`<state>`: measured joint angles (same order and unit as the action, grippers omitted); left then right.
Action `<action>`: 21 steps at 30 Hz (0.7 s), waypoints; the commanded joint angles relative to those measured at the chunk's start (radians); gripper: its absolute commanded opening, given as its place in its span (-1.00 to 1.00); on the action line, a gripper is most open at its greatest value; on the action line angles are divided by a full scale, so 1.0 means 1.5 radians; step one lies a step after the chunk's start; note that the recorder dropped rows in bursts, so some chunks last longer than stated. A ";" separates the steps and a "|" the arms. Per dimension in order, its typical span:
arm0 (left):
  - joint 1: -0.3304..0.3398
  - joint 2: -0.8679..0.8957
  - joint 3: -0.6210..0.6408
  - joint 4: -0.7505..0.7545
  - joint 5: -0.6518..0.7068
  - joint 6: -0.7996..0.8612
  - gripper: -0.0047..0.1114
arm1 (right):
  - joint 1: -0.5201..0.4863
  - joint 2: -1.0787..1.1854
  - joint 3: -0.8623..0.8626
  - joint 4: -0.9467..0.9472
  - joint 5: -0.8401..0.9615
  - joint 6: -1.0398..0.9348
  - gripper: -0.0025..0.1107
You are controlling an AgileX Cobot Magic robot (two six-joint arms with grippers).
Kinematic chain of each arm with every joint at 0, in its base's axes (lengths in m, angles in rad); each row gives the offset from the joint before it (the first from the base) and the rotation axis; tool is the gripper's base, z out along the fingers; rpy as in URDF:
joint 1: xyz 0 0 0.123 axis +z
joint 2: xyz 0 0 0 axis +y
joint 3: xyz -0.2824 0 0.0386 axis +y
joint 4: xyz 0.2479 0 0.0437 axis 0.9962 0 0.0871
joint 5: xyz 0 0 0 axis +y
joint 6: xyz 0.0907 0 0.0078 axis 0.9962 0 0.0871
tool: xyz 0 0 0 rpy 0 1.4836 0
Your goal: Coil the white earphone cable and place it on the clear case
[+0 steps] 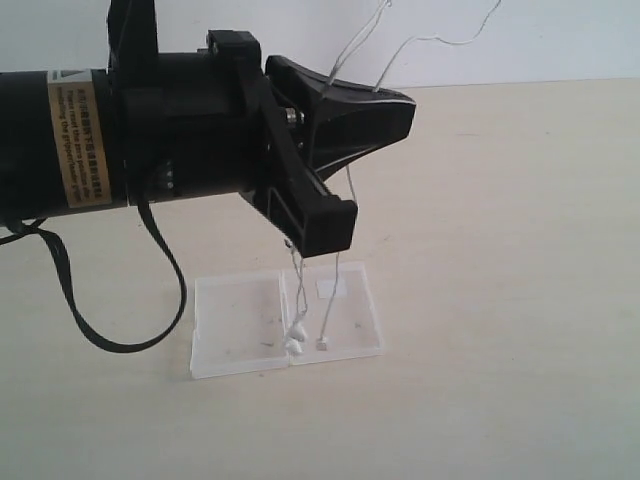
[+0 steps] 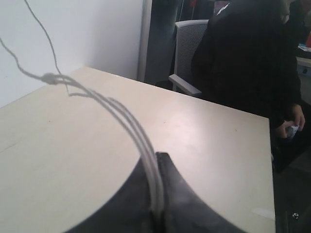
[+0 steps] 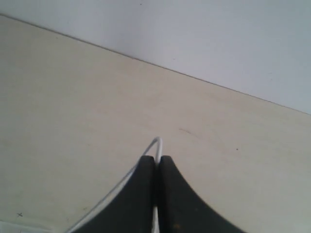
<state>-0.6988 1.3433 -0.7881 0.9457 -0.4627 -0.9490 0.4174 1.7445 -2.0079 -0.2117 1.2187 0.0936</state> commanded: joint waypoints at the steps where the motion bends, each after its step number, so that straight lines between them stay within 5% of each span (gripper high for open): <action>1: 0.001 -0.007 -0.004 -0.011 0.034 0.000 -0.92 | 0.001 0.002 0.047 0.040 0.002 -0.029 -0.96; 6: 0.001 -0.007 -0.004 -0.011 0.070 0.001 -0.92 | 0.001 0.004 0.145 0.087 0.002 -0.074 -0.96; 12: 0.001 -0.007 -0.004 -0.012 0.084 0.001 -0.92 | 0.001 0.013 0.183 -0.003 0.002 -0.069 -0.87; 21: 0.001 -0.007 -0.004 -0.010 0.091 0.001 -0.92 | 0.001 0.005 0.183 0.020 0.002 -0.072 0.19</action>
<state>-0.6988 1.3433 -0.7881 0.9395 -0.3410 -0.9490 0.4204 1.7663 -1.7378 -0.1694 1.2285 -0.0115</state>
